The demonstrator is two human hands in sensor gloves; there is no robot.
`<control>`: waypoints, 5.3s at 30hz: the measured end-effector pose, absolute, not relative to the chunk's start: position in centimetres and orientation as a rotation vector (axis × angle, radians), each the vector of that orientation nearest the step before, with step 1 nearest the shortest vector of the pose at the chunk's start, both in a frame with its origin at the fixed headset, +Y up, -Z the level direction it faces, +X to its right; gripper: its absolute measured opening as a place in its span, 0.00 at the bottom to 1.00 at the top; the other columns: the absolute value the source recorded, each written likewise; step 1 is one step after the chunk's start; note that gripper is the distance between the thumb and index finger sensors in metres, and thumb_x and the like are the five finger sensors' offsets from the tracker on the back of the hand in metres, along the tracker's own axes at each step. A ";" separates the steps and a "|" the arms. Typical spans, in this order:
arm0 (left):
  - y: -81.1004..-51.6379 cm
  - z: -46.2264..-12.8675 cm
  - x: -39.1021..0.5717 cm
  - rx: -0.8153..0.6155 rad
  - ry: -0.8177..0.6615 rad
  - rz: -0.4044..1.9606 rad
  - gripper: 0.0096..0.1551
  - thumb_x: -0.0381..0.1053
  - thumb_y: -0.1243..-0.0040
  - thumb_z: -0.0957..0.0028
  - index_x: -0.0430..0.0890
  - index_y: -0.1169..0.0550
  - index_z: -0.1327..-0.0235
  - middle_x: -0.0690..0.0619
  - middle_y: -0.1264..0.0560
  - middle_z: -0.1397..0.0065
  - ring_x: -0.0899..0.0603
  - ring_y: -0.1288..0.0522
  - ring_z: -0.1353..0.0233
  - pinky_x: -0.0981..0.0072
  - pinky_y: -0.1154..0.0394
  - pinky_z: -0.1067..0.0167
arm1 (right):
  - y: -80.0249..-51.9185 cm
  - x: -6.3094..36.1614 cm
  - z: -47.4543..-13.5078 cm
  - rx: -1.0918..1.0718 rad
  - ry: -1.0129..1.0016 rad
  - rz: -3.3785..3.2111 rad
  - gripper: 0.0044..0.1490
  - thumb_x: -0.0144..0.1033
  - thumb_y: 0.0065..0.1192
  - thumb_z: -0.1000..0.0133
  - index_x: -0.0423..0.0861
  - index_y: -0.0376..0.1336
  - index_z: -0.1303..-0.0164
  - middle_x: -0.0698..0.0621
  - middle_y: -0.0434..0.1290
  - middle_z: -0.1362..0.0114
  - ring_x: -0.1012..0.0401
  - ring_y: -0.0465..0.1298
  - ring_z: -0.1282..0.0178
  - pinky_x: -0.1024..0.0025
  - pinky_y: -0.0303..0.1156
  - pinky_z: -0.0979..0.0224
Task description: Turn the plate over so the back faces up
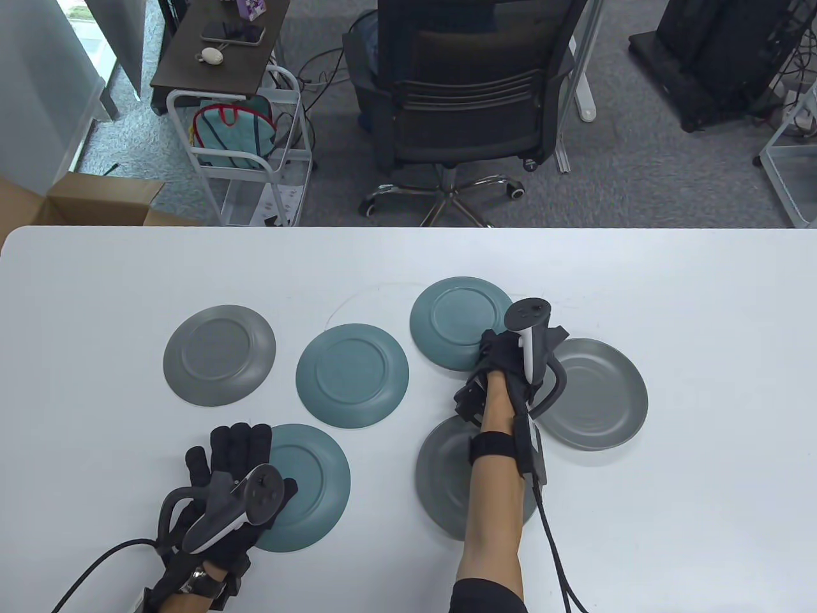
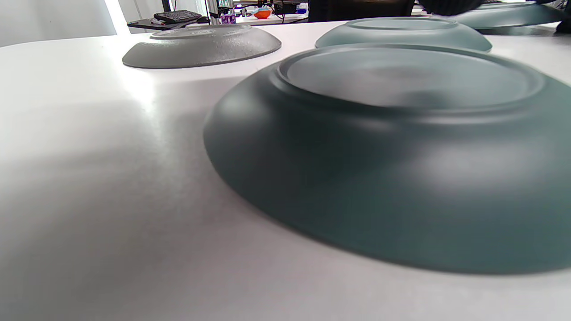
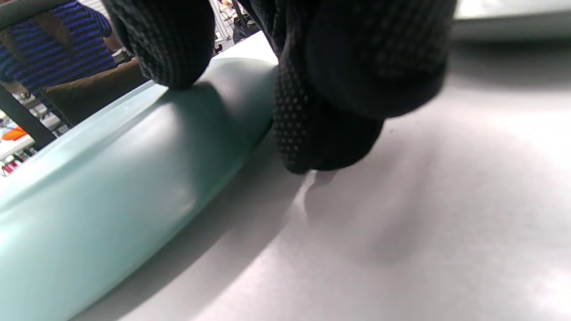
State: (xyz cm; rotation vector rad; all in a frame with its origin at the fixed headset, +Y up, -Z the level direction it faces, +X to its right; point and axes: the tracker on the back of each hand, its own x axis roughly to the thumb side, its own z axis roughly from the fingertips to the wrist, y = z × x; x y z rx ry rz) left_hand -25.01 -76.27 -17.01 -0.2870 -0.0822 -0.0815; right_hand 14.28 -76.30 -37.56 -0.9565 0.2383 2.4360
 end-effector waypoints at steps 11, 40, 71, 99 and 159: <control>-76.3 -16.9 -24.9 -0.280 -0.091 -0.084 0.54 0.74 0.60 0.40 0.45 0.58 0.12 0.37 0.55 0.13 0.27 0.53 0.12 0.26 0.55 0.24 | -75.9 13.2 -37.8 -0.955 0.235 2.578 0.44 0.45 0.64 0.44 0.22 0.61 0.34 0.32 0.80 0.49 0.50 0.85 0.64 0.71 0.84 0.63; -76.2 -16.6 -24.6 -0.262 -0.106 -0.073 0.54 0.74 0.61 0.40 0.44 0.58 0.12 0.37 0.55 0.13 0.27 0.53 0.12 0.26 0.55 0.24 | -66.3 9.1 -28.1 -0.281 0.180 2.938 0.48 0.55 0.61 0.43 0.33 0.57 0.24 0.34 0.75 0.36 0.43 0.81 0.48 0.59 0.80 0.51; -76.8 -16.5 -23.5 -0.294 -0.141 -0.095 0.54 0.74 0.60 0.40 0.44 0.58 0.13 0.37 0.55 0.13 0.27 0.53 0.12 0.26 0.55 0.24 | -77.0 2.8 -17.8 0.375 0.600 3.306 0.57 0.65 0.58 0.46 0.35 0.53 0.21 0.28 0.66 0.29 0.36 0.75 0.40 0.53 0.77 0.43; -76.7 -16.7 -23.5 -0.301 -0.140 -0.090 0.55 0.74 0.61 0.40 0.44 0.59 0.13 0.37 0.55 0.13 0.27 0.53 0.12 0.26 0.55 0.24 | -75.5 0.5 -17.8 0.477 0.559 3.346 0.39 0.38 0.57 0.40 0.25 0.53 0.30 0.24 0.70 0.37 0.36 0.80 0.47 0.64 0.84 0.53; -76.2 -16.3 -23.7 -0.268 -0.150 -0.072 0.55 0.74 0.61 0.40 0.44 0.59 0.13 0.37 0.55 0.13 0.27 0.53 0.12 0.26 0.54 0.24 | -75.8 18.2 -19.5 -0.190 0.537 2.187 0.43 0.42 0.66 0.45 0.28 0.56 0.29 0.36 0.76 0.42 0.48 0.83 0.53 0.65 0.83 0.54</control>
